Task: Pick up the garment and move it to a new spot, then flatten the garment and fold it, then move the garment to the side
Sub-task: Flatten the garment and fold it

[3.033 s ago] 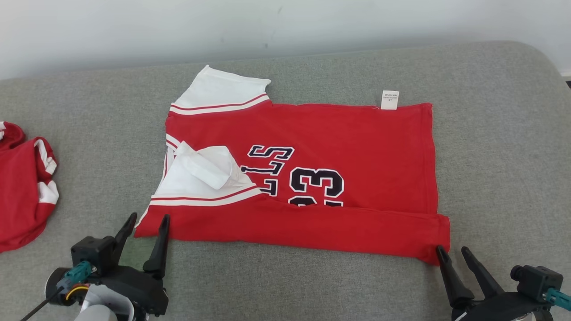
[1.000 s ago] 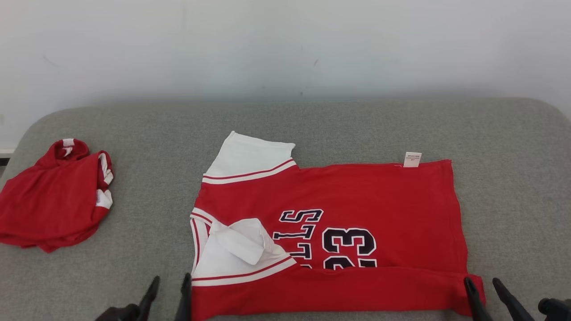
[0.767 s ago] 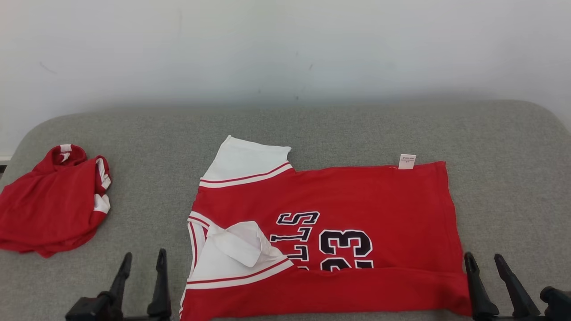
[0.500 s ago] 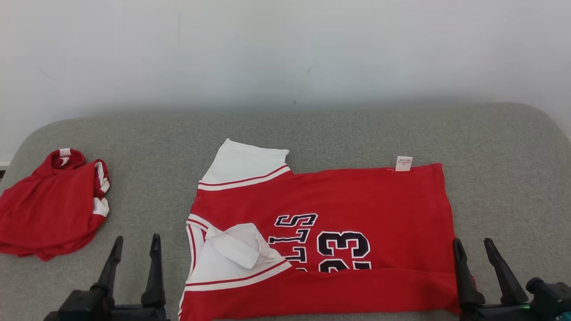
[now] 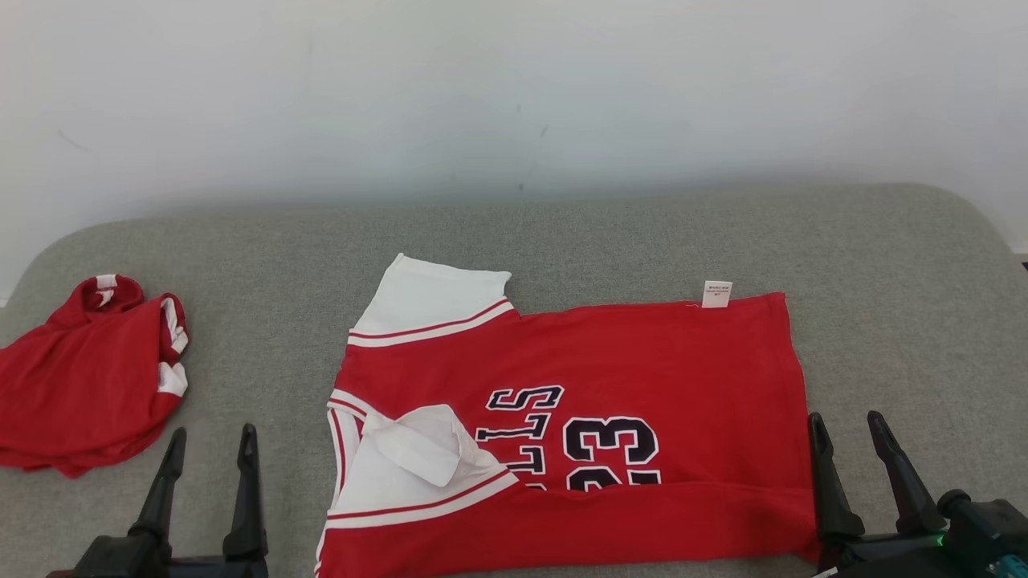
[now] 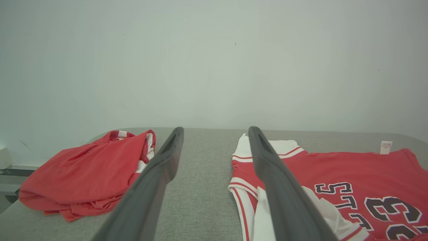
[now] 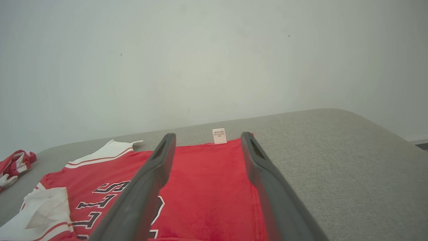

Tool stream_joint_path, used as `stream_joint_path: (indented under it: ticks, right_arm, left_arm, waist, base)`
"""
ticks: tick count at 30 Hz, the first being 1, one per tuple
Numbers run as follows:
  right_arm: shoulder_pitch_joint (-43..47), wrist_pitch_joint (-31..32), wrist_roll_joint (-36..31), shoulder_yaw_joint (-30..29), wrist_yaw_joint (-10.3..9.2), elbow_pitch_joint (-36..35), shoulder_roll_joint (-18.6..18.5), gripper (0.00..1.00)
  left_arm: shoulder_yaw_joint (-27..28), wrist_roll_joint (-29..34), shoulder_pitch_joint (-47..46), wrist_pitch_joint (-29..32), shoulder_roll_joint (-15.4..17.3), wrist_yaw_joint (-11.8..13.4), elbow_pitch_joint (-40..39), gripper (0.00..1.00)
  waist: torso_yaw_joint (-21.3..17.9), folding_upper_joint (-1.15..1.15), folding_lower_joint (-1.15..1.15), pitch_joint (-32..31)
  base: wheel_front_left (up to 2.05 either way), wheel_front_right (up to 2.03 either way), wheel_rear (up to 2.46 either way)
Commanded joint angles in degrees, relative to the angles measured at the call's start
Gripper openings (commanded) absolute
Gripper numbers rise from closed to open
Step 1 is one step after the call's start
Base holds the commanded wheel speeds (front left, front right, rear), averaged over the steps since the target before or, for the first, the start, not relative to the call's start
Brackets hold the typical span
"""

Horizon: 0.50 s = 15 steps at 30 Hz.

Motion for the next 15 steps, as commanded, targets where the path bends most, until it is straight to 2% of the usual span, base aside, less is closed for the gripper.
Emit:
stream_joint_path:
  ticks: [1,11,15]
  right_arm:
    - [0.05,-0.23,-0.61,-0.19,-0.14,-0.24,0.29,1.00]
    - [0.23,-0.15,0.35,-0.17,-0.14,-0.06,0.57,1.00]
    - [-2.13,-0.14,1.27,-0.63,-0.14,1.48,0.13,1.00]
  left_arm:
    - [0.55,0.32,0.81,-0.20,-0.28,-0.10,-0.35,1.00]
    - [2.40,1.70,1.96,-0.20,-0.89,-1.17,0.02,1.00]
    - [0.99,2.29,-1.39,-0.20,0.42,-1.33,1.93,1.00]
  waist:
    - [-0.01,0.00,0.00,0.01]
    - [-0.35,0.00,0.00,0.89]
    - [-0.90,0.00,0.00,2.38]
  base:
    - [0.00,0.00,0.00]
    - [0.00,0.00,0.00]
    - [0.00,0.00,0.00]
